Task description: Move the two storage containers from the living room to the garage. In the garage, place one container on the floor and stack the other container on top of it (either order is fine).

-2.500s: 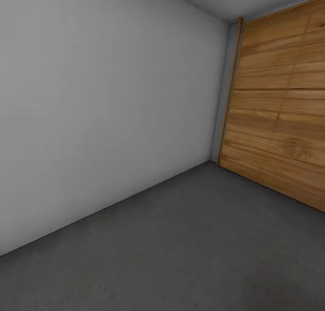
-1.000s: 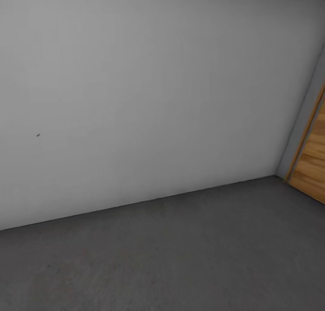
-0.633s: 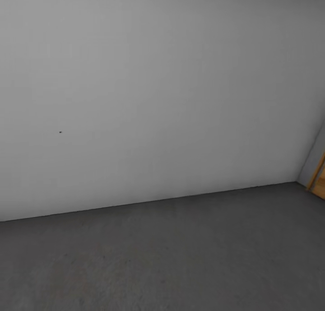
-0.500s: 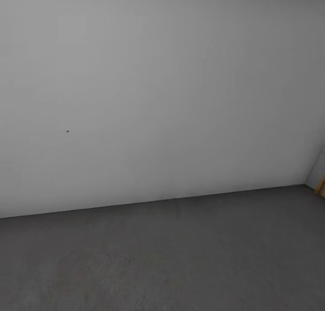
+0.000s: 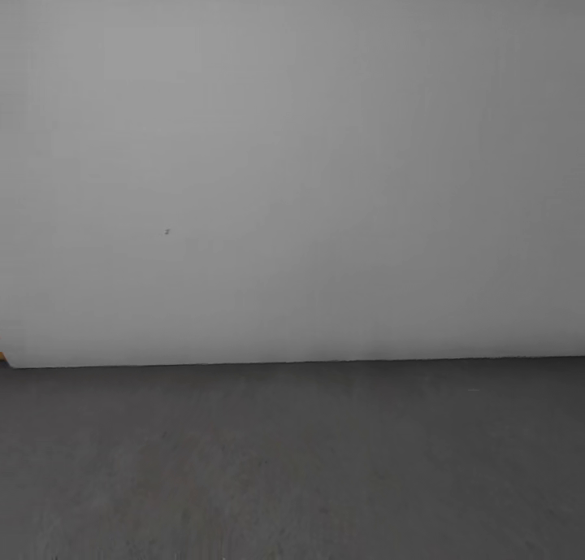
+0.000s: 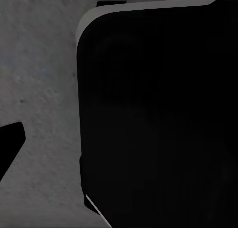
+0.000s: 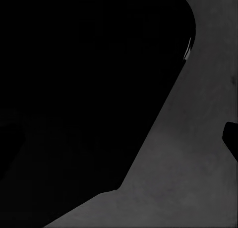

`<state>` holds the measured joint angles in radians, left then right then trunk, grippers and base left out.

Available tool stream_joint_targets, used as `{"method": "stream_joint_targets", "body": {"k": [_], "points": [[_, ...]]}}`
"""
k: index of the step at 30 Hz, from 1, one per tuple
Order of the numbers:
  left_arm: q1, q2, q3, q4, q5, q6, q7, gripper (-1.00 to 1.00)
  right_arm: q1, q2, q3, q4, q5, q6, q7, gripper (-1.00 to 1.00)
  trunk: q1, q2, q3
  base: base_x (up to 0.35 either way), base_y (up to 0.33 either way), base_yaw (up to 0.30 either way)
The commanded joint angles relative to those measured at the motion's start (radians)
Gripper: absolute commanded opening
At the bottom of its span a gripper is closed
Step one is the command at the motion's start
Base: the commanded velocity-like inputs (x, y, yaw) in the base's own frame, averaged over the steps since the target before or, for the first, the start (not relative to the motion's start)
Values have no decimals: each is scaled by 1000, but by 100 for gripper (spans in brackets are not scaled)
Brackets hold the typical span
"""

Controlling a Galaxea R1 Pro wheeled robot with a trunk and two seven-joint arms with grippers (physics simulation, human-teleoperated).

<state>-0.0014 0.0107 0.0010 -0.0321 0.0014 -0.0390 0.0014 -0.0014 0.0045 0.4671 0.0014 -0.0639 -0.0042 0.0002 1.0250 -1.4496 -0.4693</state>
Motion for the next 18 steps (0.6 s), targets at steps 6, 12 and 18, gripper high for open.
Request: {"method": "stream_joint_targets", "body": {"k": [6,12,18], "points": [[0,0,0,0,0,-2,0,100,0,0,7,0,-7,0,0,100,0,0,-1,0,0,275],[0,0,-1,0,0,-2,0,100,0,0,7,0,-7,0,0,100,0,0,-1,0,0,275],[0,0,0,0,0,-2,0,100,0,0,7,0,-7,0,0,100,0,0,-1,0,0,275]]}}
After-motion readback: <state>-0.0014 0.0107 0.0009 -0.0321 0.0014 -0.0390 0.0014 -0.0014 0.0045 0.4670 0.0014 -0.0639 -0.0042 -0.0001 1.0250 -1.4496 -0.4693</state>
